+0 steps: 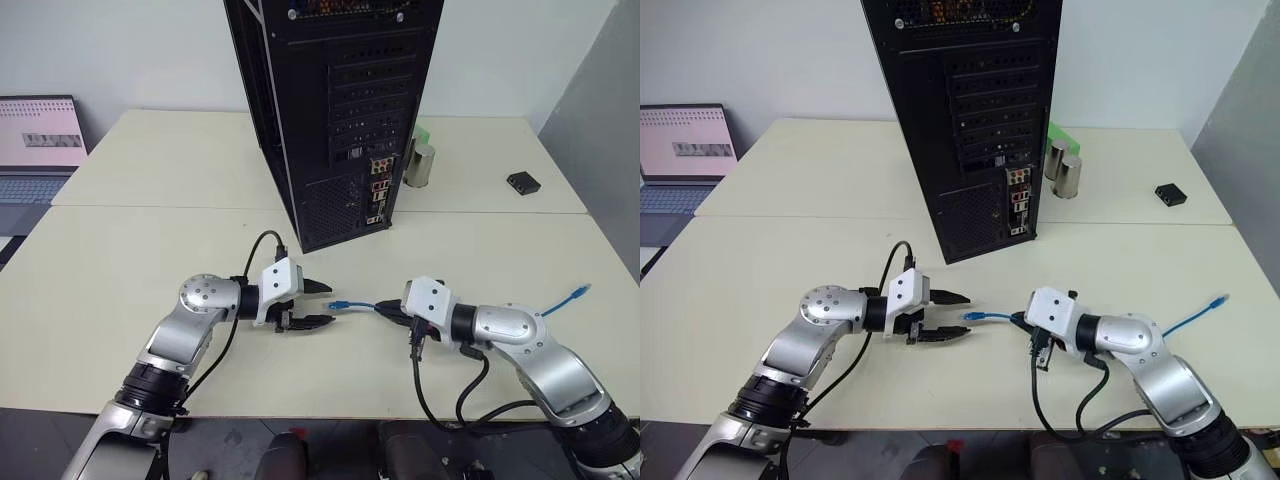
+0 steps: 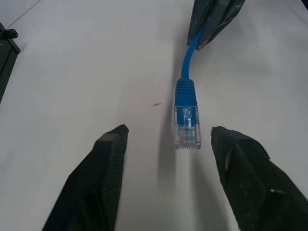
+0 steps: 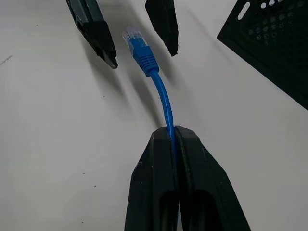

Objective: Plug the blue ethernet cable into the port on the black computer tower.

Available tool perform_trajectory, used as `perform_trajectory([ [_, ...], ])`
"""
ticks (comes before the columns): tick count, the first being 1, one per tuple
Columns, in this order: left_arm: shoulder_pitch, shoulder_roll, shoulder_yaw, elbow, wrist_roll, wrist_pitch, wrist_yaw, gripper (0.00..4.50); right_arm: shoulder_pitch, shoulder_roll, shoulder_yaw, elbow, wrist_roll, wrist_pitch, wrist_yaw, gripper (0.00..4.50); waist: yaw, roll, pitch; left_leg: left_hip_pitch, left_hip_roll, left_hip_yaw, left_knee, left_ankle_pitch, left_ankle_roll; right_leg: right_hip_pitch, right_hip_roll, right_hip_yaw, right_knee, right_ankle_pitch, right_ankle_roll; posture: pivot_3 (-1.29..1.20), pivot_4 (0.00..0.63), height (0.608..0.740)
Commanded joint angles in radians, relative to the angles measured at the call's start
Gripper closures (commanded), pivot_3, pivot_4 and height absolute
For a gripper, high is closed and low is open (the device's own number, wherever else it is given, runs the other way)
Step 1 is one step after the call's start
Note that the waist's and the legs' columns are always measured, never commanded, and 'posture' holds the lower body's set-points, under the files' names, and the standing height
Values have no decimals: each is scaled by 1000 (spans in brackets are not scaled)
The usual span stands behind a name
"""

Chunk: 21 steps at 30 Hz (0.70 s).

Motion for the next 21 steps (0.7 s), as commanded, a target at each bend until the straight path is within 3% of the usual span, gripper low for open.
perform_trajectory([
  [1,-19,-2,2,-10,-8,-4,-3,2568,-19,5,8,-39,-3,-13,9,4500,0,0,0,0,0,0,0,0,0,0,0,0,0,0,0,0,150,740],
  [9,-14,-8,2,-25,-6,5,7,4213,-22,4,16,-39,-12,-21,13,4500,0,0,0,0,0,0,0,0,0,0,0,0,0,0,0,0,150,740],
  [16,4,-16,-4,-36,4,-19,14,4217,-20,-8,19,-44,-10,-34,38,4500,0,0,0,0,0,0,0,0,0,0,0,0,0,0,0,0,150,740],
  [21,59,-43,-7,-85,31,-125,62,4217,18,-116,-95,-118,116,22,153,3333,1,0,0,0,0,0,0,0,0,0,-1,0,0,0,0,0,150,740],
])
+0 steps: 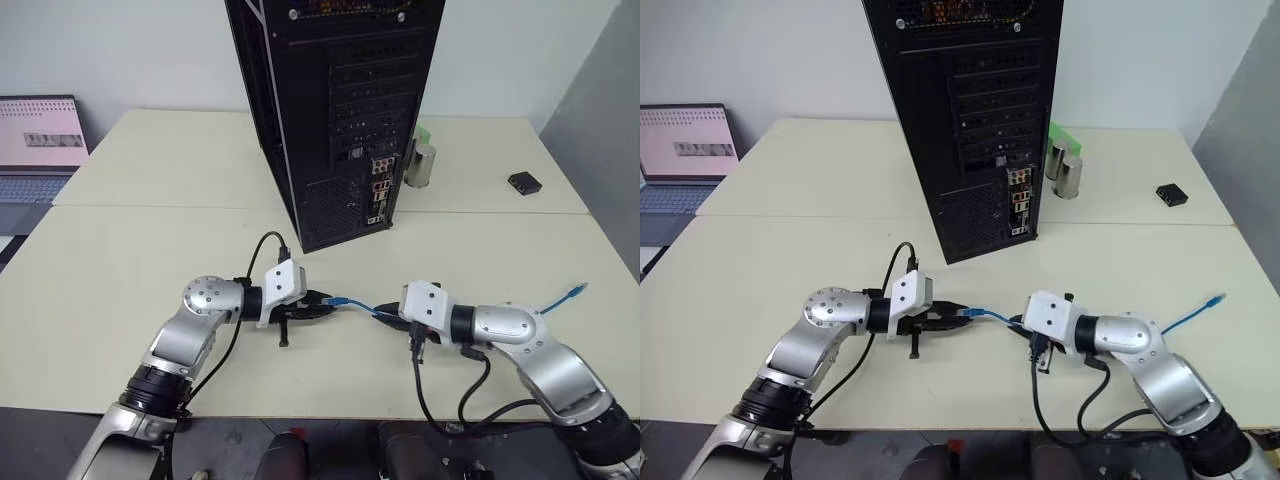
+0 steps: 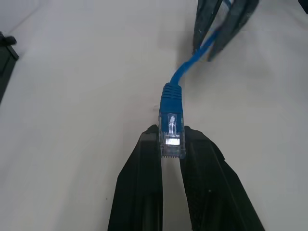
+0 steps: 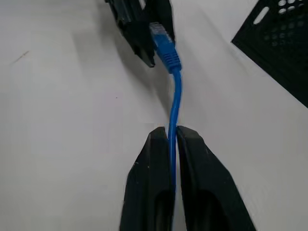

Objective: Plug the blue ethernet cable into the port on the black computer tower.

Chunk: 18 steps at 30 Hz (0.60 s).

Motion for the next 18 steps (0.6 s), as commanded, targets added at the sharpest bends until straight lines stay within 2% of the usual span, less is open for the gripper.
perform_trajectory([
  [1,35,-11,-3,-78,11,-94,26,4217,17,-61,-142,-106,157,79,79,3168,0,0,0,0,0,0,0,0,0,0,0,0,0,0,0,0,150,740],
  [4,47,-24,7,-87,20,-187,50,4217,17,-56,-245,-147,324,222,77,2352,2,0,0,0,0,0,0,0,0,1,0,0,0,0,0,0,150,740],
  [5,47,-21,5,-81,35,-232,55,4217,10,-40,-265,-150,364,259,58,2241,2,0,0,1,0,-1,0,0,0,1,0,-1,0,0,0,0,150,740],
  [6,46,-20,5,-73,58,-298,66,4217,6,-20,-284,-153,409,301,36,1874,2,0,0,1,0,-1,0,0,0,1,0,-1,0,0,0,0,150,740],
  [7,47,-16,1,-60,91,-387,77,4217,2,7,-298,-152,450,341,9,1788,0,0,0,1,0,-1,0,0,0,1,0,-1,0,0,0,0,150,740],
  [9,43,-12,-5,-21,152,-551,107,4217,-10,56,-310,-146,513,412,-41,1243,-1,0,0,1,1,-1,0,0,0,1,0,0,0,0,0,0,150,740],
  [13,7,-7,-9,76,294,-867,211,4217,-60,154,-313,-103,582,524,-152,1139,1,0,0,1,0,0,0,0,0,1,0,0,0,0,0,0,150,740],
  [18,-23,-12,-8,136,380,-1030,319,4217,-105,205,-333,-73,681,609,-202,1139,3,0,0,0,0,-1,0,0,0,1,0,0,0,0,0,0,150,740],
])
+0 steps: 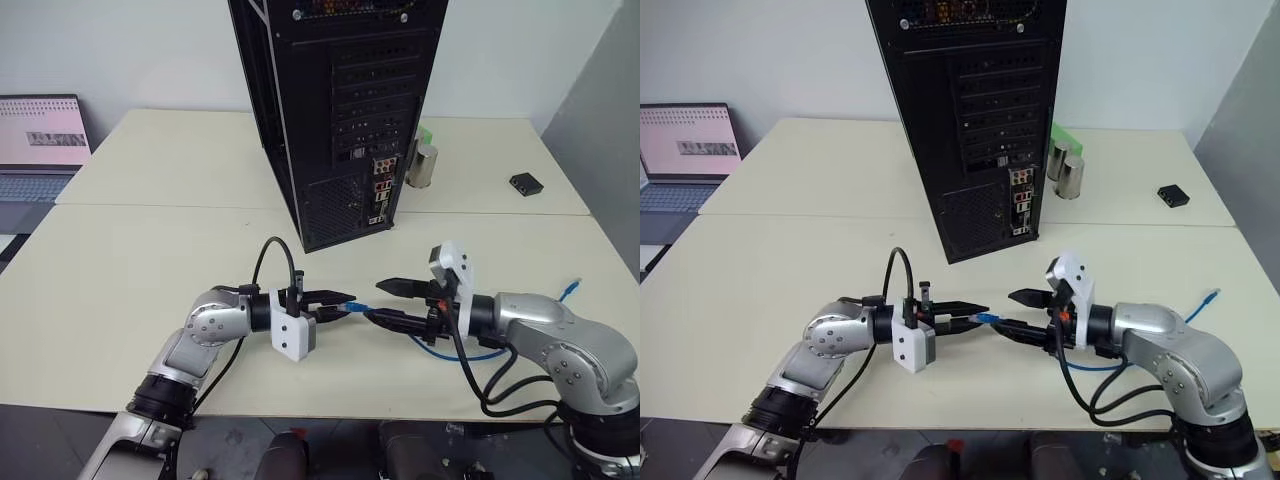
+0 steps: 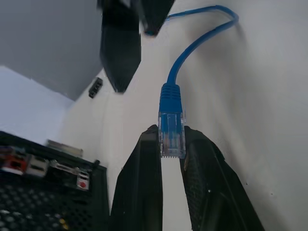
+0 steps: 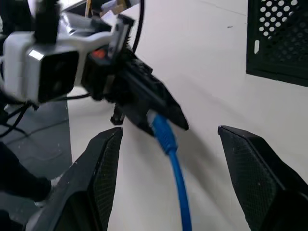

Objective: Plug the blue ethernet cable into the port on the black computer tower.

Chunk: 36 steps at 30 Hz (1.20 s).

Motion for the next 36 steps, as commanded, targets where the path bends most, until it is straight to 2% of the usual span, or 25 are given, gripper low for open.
perform_trajectory([
  [1,-28,1,6,28,64,-116,96,4217,-29,17,-44,0,92,57,-30,1139,0,0,0,0,0,0,0,0,0,0,0,0,0,0,0,0,150,740],
  [9,-46,13,4,76,159,-178,225,4217,-46,17,-22,33,145,91,-45,1139,-1,0,0,0,0,0,0,0,0,0,0,-1,1,0,0,0,150,740],
  [17,-52,24,-6,84,193,-188,298,4217,-57,21,15,63,118,69,-56,1139,-2,0,0,0,0,-1,0,0,0,0,0,-1,1,0,0,0,150,740],
  [18,-53,24,-6,84,193,-189,306,4217,-58,21,20,66,114,66,-57,1516,-2,0,0,0,0,-1,0,0,0,0,0,-1,1,0,0,0,150,740],
  [19,-52,26,-9,83,195,-189,309,4217,-62,27,21,69,114,64,-62,1624,-2,0,0,0,0,-1,0,0,0,0,0,-1,1,0,0,0,150,740],
  [22,-50,30,-18,79,204,-190,319,4217,-69,38,23,75,116,60,-69,2480,-2,0,0,0,0,-1,0,0,0,0,0,-1,1,0,0,0,150,740],
  [27,-48,36,-31,78,205,-190,327,4217,-77,36,33,82,115,56,-69,3530,-2,0,0,0,0,-1,0,0,0,0,0,-1,1,0,0,0,150,740],
  [30,-47,39,-38,76,200,-185,335,4218,-78,32,40,89,110,52,-66,4356,-2,0,0,0,0,-1,0,0,0,0,0,-2,1,0,0,0,150,740],
  [32,-46,38,-35,76,204,-185,343,4218,-80,29,41,92,113,52,-63,4500,-2,0,0,0,0,-1,0,0,0,0,0,-2,1,0,0,0,150,740],
  [36,-50,37,-33,81,220,-183,358,4218,-87,23,35,100,125,58,-54,4500,-2,0,0,0,0,-1,0,0,0,0,0,-2,1,0,0,0,150,740],
])
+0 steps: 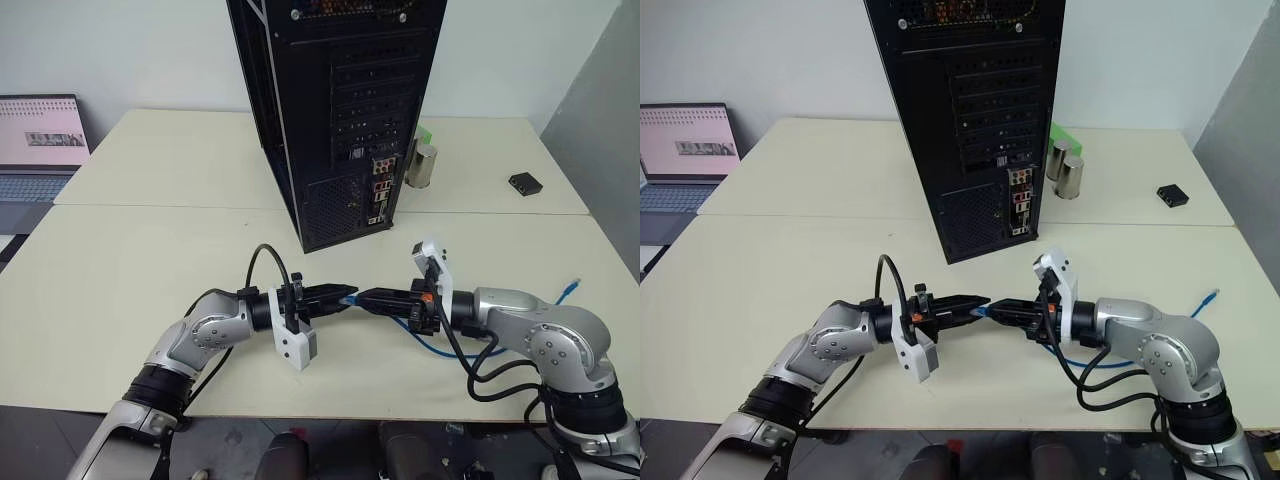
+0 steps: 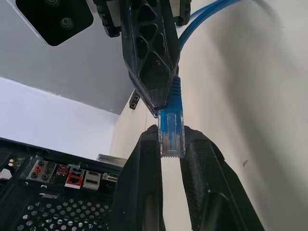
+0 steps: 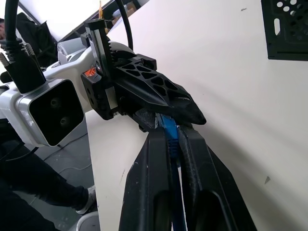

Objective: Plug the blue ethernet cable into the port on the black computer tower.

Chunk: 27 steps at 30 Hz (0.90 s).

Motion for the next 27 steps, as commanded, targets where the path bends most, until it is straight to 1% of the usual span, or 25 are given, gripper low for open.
perform_trajectory([
  [1,-16,3,-5,-14,8,-6,31,4218,-21,-8,-4,-5,19,-6,17,4500,0,0,0,0,0,0,0,0,0,0,0,0,0,0,0,0,150,740],
  [13,-22,3,-14,-6,32,-12,63,4218,-21,-24,-11,-6,30,-8,39,4500,0,0,0,0,0,0,0,0,0,0,0,0,0,0,0,0,150,740],
  [15,-24,3,-17,-4,35,-12,68,4218,-18,-32,-11,0,16,-18,40,3827,0,0,0,0,0,0,0,0,0,0,0,0,0,0,0,0,150,740],
  [16,-25,4,-18,-3,37,-12,71,4218,-16,-37,-11,2,14,-18,43,3712,0,0,0,0,0,0,0,0,0,0,0,0,0,0,0,0,150,740],
  [20,-29,7,-23,2,42,-13,82,4218,-16,-47,-11,13,16,-2,39,2738,0,0,0,0,0,0,0,0,0,0,0,0,0,0,0,0,150,740],
  [27,-33,4,-26,7,44,-16,89,4218,-15,-49,-7,27,17,-2,39,2734,0,0,0,0,0,0,0,0,0,0,0,0,0,0,0,0,150,740],
])
